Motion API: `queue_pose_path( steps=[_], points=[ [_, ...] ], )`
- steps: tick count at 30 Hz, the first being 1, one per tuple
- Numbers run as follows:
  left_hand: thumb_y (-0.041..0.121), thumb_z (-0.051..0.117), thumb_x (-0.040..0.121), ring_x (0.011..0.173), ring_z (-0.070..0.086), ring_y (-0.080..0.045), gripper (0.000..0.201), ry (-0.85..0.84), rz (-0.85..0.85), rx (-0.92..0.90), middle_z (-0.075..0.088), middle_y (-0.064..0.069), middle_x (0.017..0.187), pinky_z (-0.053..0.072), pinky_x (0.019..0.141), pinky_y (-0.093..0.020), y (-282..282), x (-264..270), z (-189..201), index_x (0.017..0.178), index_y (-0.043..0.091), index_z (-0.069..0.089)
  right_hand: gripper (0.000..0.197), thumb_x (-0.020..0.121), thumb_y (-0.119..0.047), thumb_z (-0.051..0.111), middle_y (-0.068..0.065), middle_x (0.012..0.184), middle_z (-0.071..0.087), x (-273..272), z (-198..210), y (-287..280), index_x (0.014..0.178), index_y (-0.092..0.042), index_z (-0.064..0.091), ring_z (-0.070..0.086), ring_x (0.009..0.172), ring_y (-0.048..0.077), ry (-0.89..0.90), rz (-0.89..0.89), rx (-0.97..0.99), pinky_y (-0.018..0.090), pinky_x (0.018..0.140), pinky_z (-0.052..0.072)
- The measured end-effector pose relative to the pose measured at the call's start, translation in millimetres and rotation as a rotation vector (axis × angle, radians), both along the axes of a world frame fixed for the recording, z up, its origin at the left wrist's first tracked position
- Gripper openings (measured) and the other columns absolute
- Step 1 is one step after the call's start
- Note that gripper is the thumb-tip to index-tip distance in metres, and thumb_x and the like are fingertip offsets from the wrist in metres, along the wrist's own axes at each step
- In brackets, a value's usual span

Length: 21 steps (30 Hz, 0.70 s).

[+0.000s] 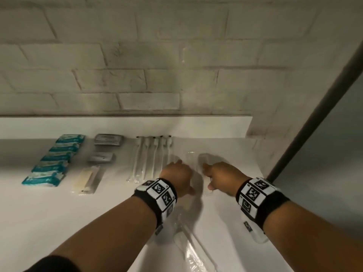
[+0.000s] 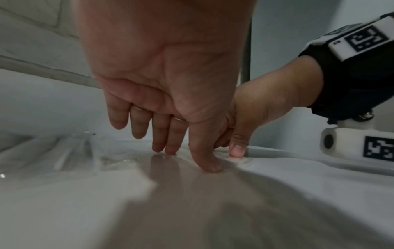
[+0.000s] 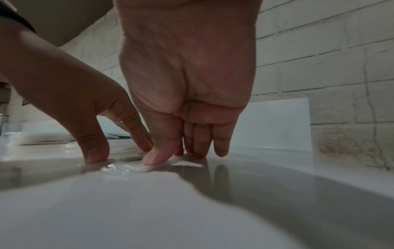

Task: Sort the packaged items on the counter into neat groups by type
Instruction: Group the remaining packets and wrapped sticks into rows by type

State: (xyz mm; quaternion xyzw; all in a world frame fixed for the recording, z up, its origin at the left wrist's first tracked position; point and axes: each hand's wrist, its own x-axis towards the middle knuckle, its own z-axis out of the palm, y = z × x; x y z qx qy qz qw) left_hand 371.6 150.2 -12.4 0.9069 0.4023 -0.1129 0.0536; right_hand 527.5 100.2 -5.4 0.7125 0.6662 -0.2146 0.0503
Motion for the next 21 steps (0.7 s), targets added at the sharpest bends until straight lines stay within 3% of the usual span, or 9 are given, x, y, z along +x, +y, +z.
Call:
queue_pose_path(
  steps=[3,6,14,18,19,21],
  points=[
    [0.054,0.068,0.077,0.135,0.039,-0.023,0.061,-0.003,-0.021,0.000,0.056,0.000,0.134,0.037,0.103,-0.035,13.4,1.5,-0.3,0.129,0.024,0.055,0.056,0.083,-0.017,0.068,0.011,0.120,0.065,1.5,-1.8,16.3,0.136,-0.012,0.051,0.061,0.111,0.027,-0.006,-0.017,0.005,0.032,0.094,0.048],
    [0.058,0.066,0.076,0.134,0.040,-0.024,0.060,0.020,-0.031,-0.005,0.058,0.003,0.131,0.036,0.103,-0.035,22.0,4.9,-3.4,0.126,0.026,0.057,0.057,0.081,-0.020,0.069,0.012,0.119,0.065,4.0,-6.1,27.4,0.135,-0.012,0.052,0.061,0.111,0.029,-0.037,-0.011,-0.016,0.035,0.093,0.049],
    [0.060,0.064,0.078,0.143,0.027,-0.028,0.067,0.088,-0.019,-0.027,0.052,0.000,0.141,0.026,0.113,-0.041,22.9,9.6,-1.2,0.132,0.023,0.053,0.065,0.087,-0.013,0.063,0.011,0.139,0.052,10.3,-10.0,26.5,0.147,-0.015,0.036,0.050,0.125,0.030,0.048,-0.024,-0.004,0.039,0.103,0.043],
    [0.058,0.064,0.079,0.141,0.030,-0.028,0.065,0.075,-0.007,-0.019,0.053,-0.003,0.139,0.028,0.112,-0.040,17.6,9.1,4.0,0.132,0.022,0.053,0.055,0.092,-0.017,0.057,0.005,0.155,0.029,9.5,-1.4,12.8,0.145,-0.016,0.040,0.033,0.140,0.025,0.099,-0.036,0.069,0.032,0.115,0.027],
    [0.057,0.064,0.079,0.141,0.030,-0.027,0.065,0.072,0.000,-0.023,0.052,-0.004,0.139,0.028,0.111,-0.039,15.9,8.7,6.1,0.132,0.022,0.054,0.053,0.090,-0.019,0.061,0.007,0.152,0.035,6.2,0.0,5.9,0.141,-0.015,0.046,0.038,0.137,0.024,0.135,-0.084,0.134,0.028,0.112,0.029],
    [0.058,0.064,0.080,0.142,0.028,-0.027,0.065,0.070,-0.003,-0.024,0.051,-0.005,0.140,0.028,0.111,-0.039,15.1,8.5,9.3,0.132,0.021,0.054,0.037,0.085,-0.030,0.068,0.006,0.128,0.054,-11.1,7.4,-11.4,0.119,-0.019,0.062,0.056,0.116,0.024,0.134,-0.106,0.273,0.027,0.096,0.042]
  ],
)
